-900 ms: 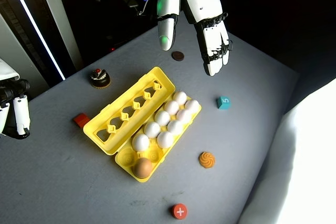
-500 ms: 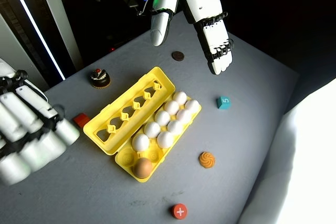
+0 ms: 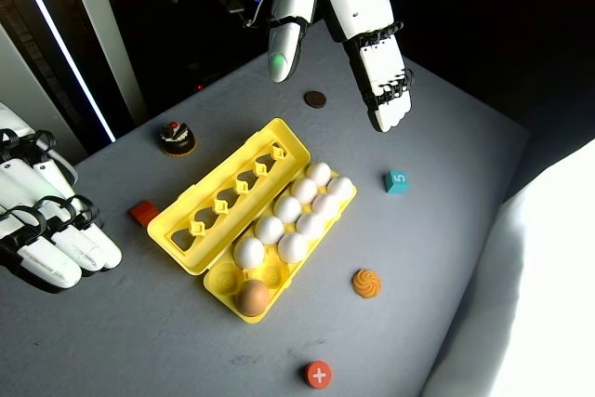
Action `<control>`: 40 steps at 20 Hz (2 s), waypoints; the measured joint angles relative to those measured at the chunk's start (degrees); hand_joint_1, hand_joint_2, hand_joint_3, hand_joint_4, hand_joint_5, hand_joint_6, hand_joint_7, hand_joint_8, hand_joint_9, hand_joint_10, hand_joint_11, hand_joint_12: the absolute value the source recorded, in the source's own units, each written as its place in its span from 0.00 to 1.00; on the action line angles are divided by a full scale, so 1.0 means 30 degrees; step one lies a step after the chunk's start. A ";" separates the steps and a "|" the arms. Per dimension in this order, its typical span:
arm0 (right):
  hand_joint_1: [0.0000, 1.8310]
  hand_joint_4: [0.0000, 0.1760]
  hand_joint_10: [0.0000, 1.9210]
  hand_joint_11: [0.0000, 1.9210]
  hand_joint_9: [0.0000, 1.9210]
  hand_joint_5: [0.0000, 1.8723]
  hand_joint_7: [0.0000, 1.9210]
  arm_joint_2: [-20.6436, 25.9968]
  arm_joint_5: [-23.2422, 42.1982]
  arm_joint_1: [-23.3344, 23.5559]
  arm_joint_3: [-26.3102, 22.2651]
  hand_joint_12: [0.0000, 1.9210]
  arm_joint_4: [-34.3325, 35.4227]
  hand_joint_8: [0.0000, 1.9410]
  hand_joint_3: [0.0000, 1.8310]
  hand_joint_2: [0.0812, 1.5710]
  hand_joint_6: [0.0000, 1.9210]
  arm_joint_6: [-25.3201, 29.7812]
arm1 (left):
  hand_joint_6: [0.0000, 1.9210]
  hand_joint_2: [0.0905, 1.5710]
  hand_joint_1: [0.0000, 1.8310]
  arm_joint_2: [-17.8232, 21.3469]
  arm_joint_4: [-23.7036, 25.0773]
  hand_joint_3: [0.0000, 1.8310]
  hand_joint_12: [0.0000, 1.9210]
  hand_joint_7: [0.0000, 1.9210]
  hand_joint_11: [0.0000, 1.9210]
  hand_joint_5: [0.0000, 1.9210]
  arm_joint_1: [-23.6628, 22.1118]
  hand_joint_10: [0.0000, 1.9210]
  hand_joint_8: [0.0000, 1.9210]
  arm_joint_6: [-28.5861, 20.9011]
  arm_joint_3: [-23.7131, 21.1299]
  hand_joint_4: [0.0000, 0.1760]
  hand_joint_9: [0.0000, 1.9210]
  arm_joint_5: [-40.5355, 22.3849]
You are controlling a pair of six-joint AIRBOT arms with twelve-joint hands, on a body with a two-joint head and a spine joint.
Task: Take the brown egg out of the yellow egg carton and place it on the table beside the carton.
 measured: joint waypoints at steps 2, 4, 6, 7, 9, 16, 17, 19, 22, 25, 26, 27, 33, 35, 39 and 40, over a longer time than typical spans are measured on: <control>0.36 0.55 0.00 0.00 0.00 0.45 0.15 0.0000 0.0226 0.0000 0.0000 0.00 0.0022 0.00 0.00 0.50 0.01 0.1260 | 0.00 0.63 0.00 0.0000 0.0299 0.01 0.00 0.00 0.00 0.00 0.0000 0.00 0.00 -0.0073 0.0000 0.00 0.00 0.0036; 0.39 0.55 0.00 0.00 0.00 0.45 0.14 0.0000 0.0517 0.0051 0.0000 0.00 0.0051 0.00 0.00 0.49 0.00 0.2157 | 0.00 0.63 0.00 -0.0036 0.0401 0.01 0.00 0.00 0.00 0.00 -0.0007 0.00 0.00 -0.0080 0.0000 0.00 0.00 0.0066; 0.41 0.56 0.00 0.00 0.00 0.44 0.14 -0.0175 0.0648 0.0299 0.0153 0.00 0.0138 0.00 0.00 0.47 0.00 0.2674 | 0.00 0.63 0.00 -0.0117 0.0517 0.00 0.00 0.00 0.00 0.00 -0.0022 0.00 0.00 -0.0073 0.0000 0.00 0.00 0.0073; 0.41 0.58 0.00 0.00 0.00 0.45 0.14 -0.0474 0.0663 0.0328 0.0459 0.00 0.0080 0.00 0.00 0.47 0.00 0.2951 | 0.00 0.63 0.00 -0.0138 0.0532 0.01 0.00 0.00 0.00 0.00 -0.0022 0.00 0.00 -0.0080 0.0000 0.00 0.00 0.0073; 0.42 0.55 0.00 0.00 0.00 0.46 0.13 -0.1253 0.0612 0.0656 0.1435 0.00 0.0058 0.00 0.00 0.46 0.00 0.3490 | 0.00 0.63 0.00 -0.0138 0.0517 0.01 0.00 0.00 0.00 0.00 -0.0022 0.00 0.00 -0.0058 0.0000 0.00 0.00 0.0007; 0.45 0.69 0.00 0.00 0.00 0.39 0.08 -0.4772 -0.0678 0.1253 0.6003 0.00 -0.0015 0.00 0.00 0.47 0.00 0.5639 | 0.00 0.63 0.00 -0.0138 0.0554 0.00 0.00 0.00 0.00 0.00 -0.0022 0.00 0.00 0.0000 0.0000 0.00 0.00 0.0102; 0.45 0.73 0.00 0.00 0.00 0.38 0.05 -0.5362 -0.1035 0.1253 0.6776 0.00 -0.0007 0.00 0.00 0.48 0.00 0.6033 | 0.00 0.63 0.00 -0.0138 0.0590 0.00 0.00 0.00 0.00 0.00 -0.0036 0.00 0.00 0.0007 0.0000 0.00 0.00 0.0095; 0.45 0.77 0.00 0.00 0.00 0.38 0.05 -0.6426 -0.1719 0.1188 0.8233 0.00 -0.0160 0.00 0.00 0.49 0.00 0.6696 | 0.00 0.64 0.00 -0.0138 0.0750 0.00 0.00 0.00 0.00 0.00 -0.0087 0.00 0.00 0.0000 0.0000 0.00 0.00 0.0102; 0.42 0.86 0.00 0.00 0.00 0.35 0.01 -0.7803 -0.2441 0.1115 0.9938 0.00 -0.0146 0.00 0.01 0.50 0.00 0.7147 | 0.00 0.63 0.00 -0.0138 0.0903 0.00 0.00 0.00 0.00 0.00 -0.0124 0.00 0.00 0.0015 0.0000 0.00 0.00 0.0095; 0.43 0.76 0.00 0.00 0.00 0.36 0.03 -0.9318 -0.2878 0.0976 1.1606 0.00 -0.0299 0.00 0.00 0.51 0.00 0.7410 | 0.00 0.64 0.00 -0.0138 0.0940 0.00 0.00 0.00 0.00 0.00 -0.0124 0.00 0.00 0.0015 0.0000 0.00 0.00 0.0102; 0.43 0.76 0.00 0.00 0.00 0.36 0.03 -0.9595 -0.3038 0.0976 1.1948 0.00 -0.0299 0.00 0.00 0.51 0.00 0.7526 | 0.00 0.64 0.00 -0.0138 0.0947 0.00 0.00 0.00 0.00 0.00 -0.0124 0.00 0.00 0.0015 0.0000 0.00 0.00 0.0109; 0.43 0.79 0.00 0.00 0.00 0.37 0.06 -1.0163 -0.3220 0.0787 1.2626 0.00 -0.0787 0.01 0.00 0.51 0.00 0.8138 | 0.00 0.64 0.00 -0.0138 0.0940 0.00 0.00 0.00 0.00 0.00 -0.0124 0.00 0.00 0.0022 0.0000 0.00 0.00 0.0109; 0.44 0.87 0.00 0.00 0.00 0.42 0.04 -1.2335 -0.3548 0.0248 1.4571 0.00 -0.1829 0.00 0.00 0.51 0.01 0.9020 | 0.00 0.64 0.00 -0.0131 0.0940 0.00 0.00 0.00 0.00 0.00 -0.0124 0.00 0.00 0.0073 -0.0007 0.00 0.00 0.0087; 0.43 0.95 0.00 0.00 0.00 0.43 0.01 -1.2735 -0.3665 0.0197 1.5089 0.00 -0.1872 0.00 0.00 0.51 0.00 0.9114 | 0.00 0.63 0.00 -0.0131 0.0947 0.00 0.00 0.00 0.00 0.00 -0.0124 0.00 0.00 0.0080 0.0000 0.00 0.00 0.0109; 0.46 1.00 0.00 0.00 0.00 0.46 0.03 -1.3216 -0.3818 0.0138 1.5788 0.00 -0.1858 0.00 0.00 0.51 0.01 0.9479 | 0.00 0.64 0.00 -0.0138 0.0940 0.00 0.00 0.00 0.00 0.00 -0.0138 0.00 0.00 0.0073 0.0000 0.00 0.00 0.0066; 0.46 1.00 0.00 0.00 0.00 0.47 0.03 -1.3420 -0.3818 0.0131 1.5985 0.00 -0.1880 0.00 0.00 0.50 0.01 0.9515 | 0.00 0.64 0.00 -0.0131 0.0940 0.00 0.00 0.00 0.00 0.00 -0.0138 0.00 0.00 0.0073 0.0000 0.00 0.00 0.0073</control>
